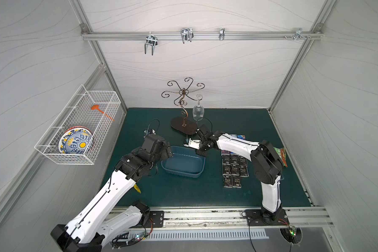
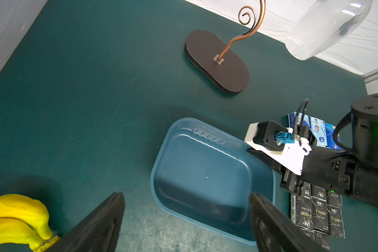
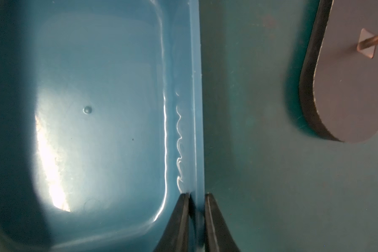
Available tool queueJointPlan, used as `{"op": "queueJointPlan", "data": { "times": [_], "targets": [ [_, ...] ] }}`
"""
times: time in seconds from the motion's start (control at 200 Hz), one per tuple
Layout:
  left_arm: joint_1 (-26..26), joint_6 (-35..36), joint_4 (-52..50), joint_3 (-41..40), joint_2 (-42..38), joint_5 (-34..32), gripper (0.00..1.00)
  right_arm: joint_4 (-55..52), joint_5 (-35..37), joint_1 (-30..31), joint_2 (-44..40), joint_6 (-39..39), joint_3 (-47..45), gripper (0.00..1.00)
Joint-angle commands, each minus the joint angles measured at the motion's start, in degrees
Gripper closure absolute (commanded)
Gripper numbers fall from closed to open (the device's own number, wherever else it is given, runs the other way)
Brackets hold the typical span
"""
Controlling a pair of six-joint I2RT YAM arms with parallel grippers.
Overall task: Take the pocket tissues out of the storage box
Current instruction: Adjust the storage box at the center of the board.
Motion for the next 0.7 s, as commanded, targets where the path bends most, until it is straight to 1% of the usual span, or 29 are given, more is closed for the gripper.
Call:
{"op": "queueJointPlan", "data": {
  "times": [0.0,0.095,0.19,0.285,0.335,0.425,0.49,0.58,0.695],
  "targets": [
    [0.2,0.9,0.0,2.7,0.0,-1.2,0.07,0.0,2.0,1.1,2.2,-5.2,0.7,0.82],
    [0.2,1.0,-0.2,2.8,-0.1,-1.5,0.07,2.9,3.6,1.5,3.1,-7.9,-0.1,0.81],
    [0.2,1.1,-0.2,2.9,-0.2,-1.8,0.07,6.5,6.5,1.9,3.6,-8.8,-1.1,0.79],
    [0.2,1.2,0.1,2.9,0.2,-1.4,0.07,11.1,8.1,2.4,2.8,-8.8,-2.6,0.66],
    [0.2,1.2,0.2,3.0,0.5,-1.2,0.07,11.7,8.9,2.7,2.2,-8.8,-2.7,0.61],
    [0.1,1.1,0.6,2.9,0.6,-1.0,0.07,11.5,9.9,3.2,0.8,-8.0,-2.5,0.57],
    [0.2,1.1,0.7,2.8,0.6,-0.9,0.07,10.9,10.0,3.6,-0.8,-6.9,-2.7,0.53],
    [0.2,1.0,0.9,2.7,0.5,-0.8,0.07,8.8,9.5,4.2,-3.5,-4.3,-2.6,0.51],
    [0.2,0.9,1.3,2.5,0.5,-0.3,0.06,7.1,9.6,4.8,-6.9,3.3,-3.2,0.49]
  ]
}}
